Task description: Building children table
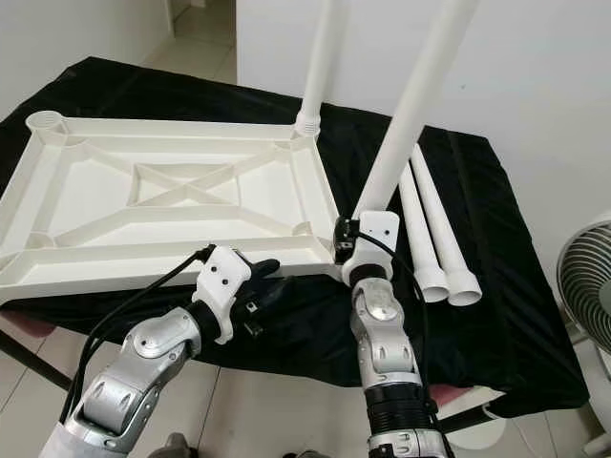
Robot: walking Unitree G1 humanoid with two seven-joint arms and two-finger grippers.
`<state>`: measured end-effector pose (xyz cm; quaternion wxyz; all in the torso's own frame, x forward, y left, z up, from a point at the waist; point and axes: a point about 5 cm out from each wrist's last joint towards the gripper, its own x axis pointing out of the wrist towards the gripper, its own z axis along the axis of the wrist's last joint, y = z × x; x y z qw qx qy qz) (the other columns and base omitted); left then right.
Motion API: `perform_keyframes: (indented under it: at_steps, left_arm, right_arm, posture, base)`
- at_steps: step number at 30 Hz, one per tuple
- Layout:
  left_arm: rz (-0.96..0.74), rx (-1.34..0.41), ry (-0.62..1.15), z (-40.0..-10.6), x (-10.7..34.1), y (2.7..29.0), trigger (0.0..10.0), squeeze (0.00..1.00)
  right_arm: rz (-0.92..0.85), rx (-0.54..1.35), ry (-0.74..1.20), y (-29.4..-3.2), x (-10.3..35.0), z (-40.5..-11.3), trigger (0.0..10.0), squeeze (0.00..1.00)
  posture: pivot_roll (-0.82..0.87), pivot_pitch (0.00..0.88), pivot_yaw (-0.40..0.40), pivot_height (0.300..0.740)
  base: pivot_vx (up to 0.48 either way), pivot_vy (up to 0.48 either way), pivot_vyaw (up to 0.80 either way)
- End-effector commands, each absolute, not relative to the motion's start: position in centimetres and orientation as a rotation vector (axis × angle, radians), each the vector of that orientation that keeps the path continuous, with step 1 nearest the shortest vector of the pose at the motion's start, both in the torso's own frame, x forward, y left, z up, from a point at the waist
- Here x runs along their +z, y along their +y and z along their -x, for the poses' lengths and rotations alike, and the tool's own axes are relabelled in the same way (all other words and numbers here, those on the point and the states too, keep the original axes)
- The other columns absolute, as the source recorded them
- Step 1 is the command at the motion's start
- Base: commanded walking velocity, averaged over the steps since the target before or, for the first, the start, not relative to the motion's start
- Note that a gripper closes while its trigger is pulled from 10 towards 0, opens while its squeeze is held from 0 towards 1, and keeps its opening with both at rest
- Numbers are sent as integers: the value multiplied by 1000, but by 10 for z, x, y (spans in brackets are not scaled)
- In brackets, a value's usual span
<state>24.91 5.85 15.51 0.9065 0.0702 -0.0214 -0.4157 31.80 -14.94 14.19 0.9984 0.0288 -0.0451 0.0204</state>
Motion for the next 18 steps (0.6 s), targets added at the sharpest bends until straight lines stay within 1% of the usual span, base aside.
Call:
perform_keyframes:
  at_steps: [1,2,3,4,5,6,7,9,10,12,13,17,18]
  left_arm:
    - [-141,-885,-49,-247,157,55,10000,0]
    - [-141,-885,-48,-247,157,55,10000,0]
    - [-141,-885,-48,-247,157,55,10000,0]
    - [-141,-885,-48,-247,157,55,10000,0]
    - [-141,-885,-48,-247,157,55,10000,0]
    - [-140,-884,-48,-247,157,55,10000,0]
    - [-140,-884,-48,-247,157,55,10000,0]
    - [-140,-884,-47,-247,157,55,10000,0]
    - [-140,-884,-47,-247,157,55,10000,0]
    - [-139,-883,-48,-247,157,55,10000,0]
    - [-139,-883,-48,-247,157,55,10000,0]
    - [-139,-879,-51,-249,158,55,10000,0]
    - [-139,-879,-51,-249,158,55,10000,0]
  right_arm:
    - [-83,66,-93,-154,144,-319,10000,1000]
    - [-56,130,-86,-155,145,-321,10000,1000]
    - [-56,130,-86,-155,145,-321,10000,1000]
    - [-43,188,-83,-155,146,-321,10000,969]
    - [-43,188,-83,-155,146,-321,10000,969]
    - [-35,238,-80,-156,146,-322,10000,0]
    - [-35,238,-80,-156,146,-322,10000,0]
    - [9,349,-84,-158,148,-322,10000,0]
    - [9,349,-84,-158,148,-322,10000,0]
    - [48,470,-73,-160,147,-323,10000,0]
    - [48,470,-73,-160,147,-323,10000,0]
    - [74,585,-58,-164,143,-327,10000,0]
    - [74,585,-58,-164,143,-327,10000,0]
  posture:
    - [153,66,-111,740]
    - [157,61,-113,740]
    - [157,61,-113,740]
    - [157,62,-113,740]
    - [157,62,-113,740]
    - [158,58,-112,740]
    - [158,58,-112,740]
    - [160,58,-114,740]
    - [160,58,-114,740]
    - [162,51,-115,740]
    - [162,51,-115,740]
    - [165,45,-115,740]
    - [165,45,-115,740]
  base:
    - [0,0,0]
    - [0,0,0]
    - [0,0,0]
    - [0,0,0]
    - [0,0,0]
    - [0,0,0]
    - [0,0,0]
    - [0,0,0]
    - [0,0,0]
    - [0,0,0]
    - [0,0,0]
    - [0,0,0]
    - [0,0,0]
